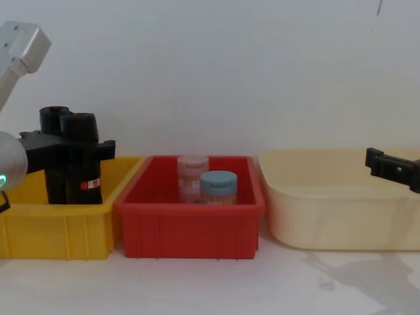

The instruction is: Pick up the garbage bag with the one hand and transfer it to the other hand.

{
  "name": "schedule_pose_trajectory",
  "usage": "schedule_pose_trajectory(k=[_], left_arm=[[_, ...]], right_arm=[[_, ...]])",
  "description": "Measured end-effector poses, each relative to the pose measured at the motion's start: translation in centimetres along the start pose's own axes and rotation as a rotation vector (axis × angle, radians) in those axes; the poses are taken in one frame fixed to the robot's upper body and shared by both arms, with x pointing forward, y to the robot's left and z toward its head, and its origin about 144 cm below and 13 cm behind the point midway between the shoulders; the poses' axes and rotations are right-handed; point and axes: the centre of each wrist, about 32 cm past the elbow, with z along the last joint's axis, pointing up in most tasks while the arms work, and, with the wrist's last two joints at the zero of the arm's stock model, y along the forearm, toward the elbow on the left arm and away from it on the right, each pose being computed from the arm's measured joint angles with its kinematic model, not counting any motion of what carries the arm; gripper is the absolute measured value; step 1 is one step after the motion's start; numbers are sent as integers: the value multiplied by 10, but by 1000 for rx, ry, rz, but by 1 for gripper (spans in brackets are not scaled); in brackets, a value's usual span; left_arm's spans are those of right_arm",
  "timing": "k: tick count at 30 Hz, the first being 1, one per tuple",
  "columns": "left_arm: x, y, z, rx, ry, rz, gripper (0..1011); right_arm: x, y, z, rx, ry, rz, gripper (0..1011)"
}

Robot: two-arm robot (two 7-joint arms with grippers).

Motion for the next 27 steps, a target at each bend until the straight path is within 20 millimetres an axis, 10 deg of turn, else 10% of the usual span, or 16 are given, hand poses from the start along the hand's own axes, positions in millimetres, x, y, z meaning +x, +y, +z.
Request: schedule_pose_trajectory(k=[8,27], left_arm=[[-1,-5,2,2,-15,-2,984],[-2,-9,3,10,-27,-4,553]], right_arm=[[0,0,0,0,0,0,1000],[0,0,0,0,0,0,1000]])
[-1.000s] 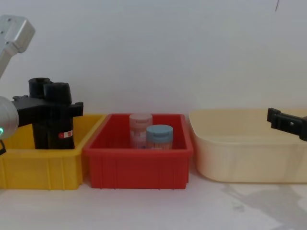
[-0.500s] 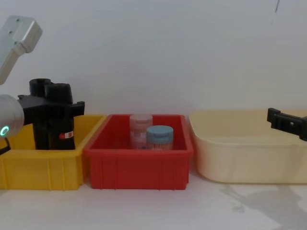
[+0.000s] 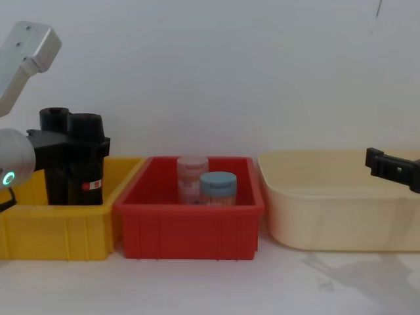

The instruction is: Pick up the garbage bag with the one hand and transfer it to the other hand.

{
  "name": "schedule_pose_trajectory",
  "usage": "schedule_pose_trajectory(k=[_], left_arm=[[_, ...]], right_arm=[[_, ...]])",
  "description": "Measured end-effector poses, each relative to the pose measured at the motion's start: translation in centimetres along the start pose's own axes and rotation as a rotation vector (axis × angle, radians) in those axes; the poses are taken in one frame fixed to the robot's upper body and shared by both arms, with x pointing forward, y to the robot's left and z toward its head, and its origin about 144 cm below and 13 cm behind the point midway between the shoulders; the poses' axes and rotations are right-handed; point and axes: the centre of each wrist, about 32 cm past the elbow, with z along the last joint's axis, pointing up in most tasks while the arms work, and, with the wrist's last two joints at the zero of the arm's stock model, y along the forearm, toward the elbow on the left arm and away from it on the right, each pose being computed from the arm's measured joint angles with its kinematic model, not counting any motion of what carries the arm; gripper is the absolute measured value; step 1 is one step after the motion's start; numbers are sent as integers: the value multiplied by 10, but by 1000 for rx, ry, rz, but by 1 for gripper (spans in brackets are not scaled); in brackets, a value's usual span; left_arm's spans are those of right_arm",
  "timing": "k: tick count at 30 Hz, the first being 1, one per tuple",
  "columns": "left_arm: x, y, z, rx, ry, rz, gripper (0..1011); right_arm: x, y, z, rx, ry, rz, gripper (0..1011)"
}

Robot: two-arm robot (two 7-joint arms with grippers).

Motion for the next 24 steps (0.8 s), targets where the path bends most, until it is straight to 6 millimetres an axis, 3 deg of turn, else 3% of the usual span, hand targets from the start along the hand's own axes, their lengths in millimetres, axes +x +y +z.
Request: schedule_pose_trajectory(k=[10,24], left_arm=[[1,-1,10,-24,-9,-28,503],[3,-14,72,-170,-53,-123,497]], right_arm=[[0,0,0,0,0,0,1000],[0,0,0,0,0,0,1000]])
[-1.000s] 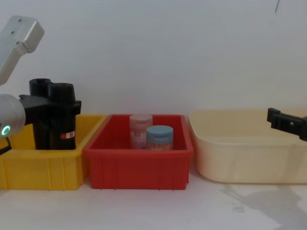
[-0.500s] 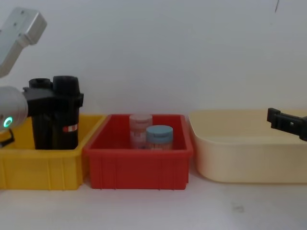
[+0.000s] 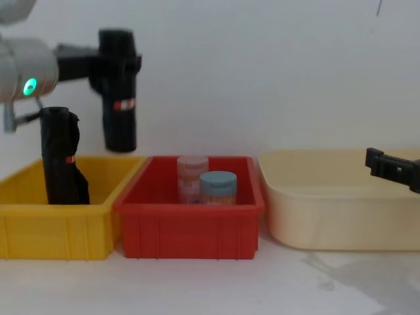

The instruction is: Pick up the garbage bag with the one hand and transfer it to the other hand.

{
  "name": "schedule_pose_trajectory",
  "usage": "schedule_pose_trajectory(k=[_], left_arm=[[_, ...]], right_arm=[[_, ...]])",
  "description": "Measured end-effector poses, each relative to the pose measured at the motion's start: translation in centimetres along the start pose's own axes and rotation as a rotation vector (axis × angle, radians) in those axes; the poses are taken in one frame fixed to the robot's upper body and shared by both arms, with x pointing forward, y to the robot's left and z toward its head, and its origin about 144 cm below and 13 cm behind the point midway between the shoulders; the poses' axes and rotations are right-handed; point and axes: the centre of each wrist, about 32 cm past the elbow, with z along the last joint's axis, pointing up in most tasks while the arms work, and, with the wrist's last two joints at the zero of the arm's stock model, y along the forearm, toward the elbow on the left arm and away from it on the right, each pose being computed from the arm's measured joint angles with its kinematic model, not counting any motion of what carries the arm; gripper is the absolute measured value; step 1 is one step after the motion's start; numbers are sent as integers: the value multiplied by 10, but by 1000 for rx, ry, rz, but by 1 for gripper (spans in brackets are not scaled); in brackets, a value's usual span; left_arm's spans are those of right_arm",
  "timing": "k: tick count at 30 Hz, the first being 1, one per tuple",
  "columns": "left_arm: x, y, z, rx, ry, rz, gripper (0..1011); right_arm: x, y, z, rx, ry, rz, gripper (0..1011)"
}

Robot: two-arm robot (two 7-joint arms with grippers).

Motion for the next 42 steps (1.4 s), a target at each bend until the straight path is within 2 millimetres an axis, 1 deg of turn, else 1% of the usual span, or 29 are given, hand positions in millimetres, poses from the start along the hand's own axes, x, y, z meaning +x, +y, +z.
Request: schedule_pose_trajectory(k=[3,9,17,21,28,31,36,42], left_arm=[[0,-7,14,-35,-4,-24,497],[-4,-22,37,-86,1,-80,497],[-16,-40,51,-92,30,-156,497],[-23,-48,53,-80,50,-197,497],[-40,-64,51,-38,91,-286,497],[-44,-68,51,-27,100,-309,497],[-52,-78,49,-3,119,-355,497],[-58,-84,48,15,131,-387,497]], right_arm=[[0,0,0,0,0,0,1000],[0,0,0,0,0,0,1000],[0,0,0,0,0,0,1000],[0,0,0,0,0,0,1000],[0,2,2,-1,2,3,1000],[0,4,4,-3,6,10,1000],[-1,12,13,-9,16,37,1000],[-2,24,25,-29,34,74,1000]])
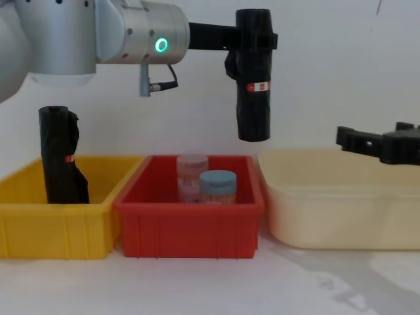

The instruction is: Pick up the garbage bag with the one hand and transfer it to the other hand.

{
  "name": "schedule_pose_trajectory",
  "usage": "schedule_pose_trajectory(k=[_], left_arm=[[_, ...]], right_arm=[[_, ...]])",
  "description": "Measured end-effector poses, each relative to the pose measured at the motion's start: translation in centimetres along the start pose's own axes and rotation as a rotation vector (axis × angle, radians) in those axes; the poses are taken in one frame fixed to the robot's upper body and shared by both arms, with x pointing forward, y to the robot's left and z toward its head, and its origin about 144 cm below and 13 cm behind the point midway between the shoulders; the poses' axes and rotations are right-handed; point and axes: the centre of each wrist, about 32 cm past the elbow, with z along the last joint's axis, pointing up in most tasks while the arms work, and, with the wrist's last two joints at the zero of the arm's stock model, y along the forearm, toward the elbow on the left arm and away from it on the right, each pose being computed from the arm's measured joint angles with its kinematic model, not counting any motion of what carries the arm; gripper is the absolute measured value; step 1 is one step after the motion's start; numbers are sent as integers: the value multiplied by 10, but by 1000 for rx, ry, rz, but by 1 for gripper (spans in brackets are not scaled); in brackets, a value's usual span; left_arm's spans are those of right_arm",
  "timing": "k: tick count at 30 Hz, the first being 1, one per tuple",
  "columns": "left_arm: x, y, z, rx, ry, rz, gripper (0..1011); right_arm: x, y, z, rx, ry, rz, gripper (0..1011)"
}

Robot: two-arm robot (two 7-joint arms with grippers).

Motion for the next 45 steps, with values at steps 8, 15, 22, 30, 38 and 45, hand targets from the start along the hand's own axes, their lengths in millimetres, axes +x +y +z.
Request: schedule_pose_trajectory(k=[8,15,22,30,38,45], left_arm=[[-2,-6,-1,12,11,-23,497],[-4,-9,-2,19,17,-35,497],[-4,-10,-2,22,19,-40,497],[-5,-11,-2,24,21,-44,497],[-5,-12,-3,26,23,-46,497],[-5,-12,-3,26,23,-47,497]], right_arm=[[-3,15,12,-54,44,46,1000],[-9,30,20,-109,72,88,1000],[-14,42,22,-117,46,112,1000],[-19,61,20,-84,-41,124,1000],[-23,78,18,-52,-113,135,1000],[-23,89,18,-37,-147,141,1000]])
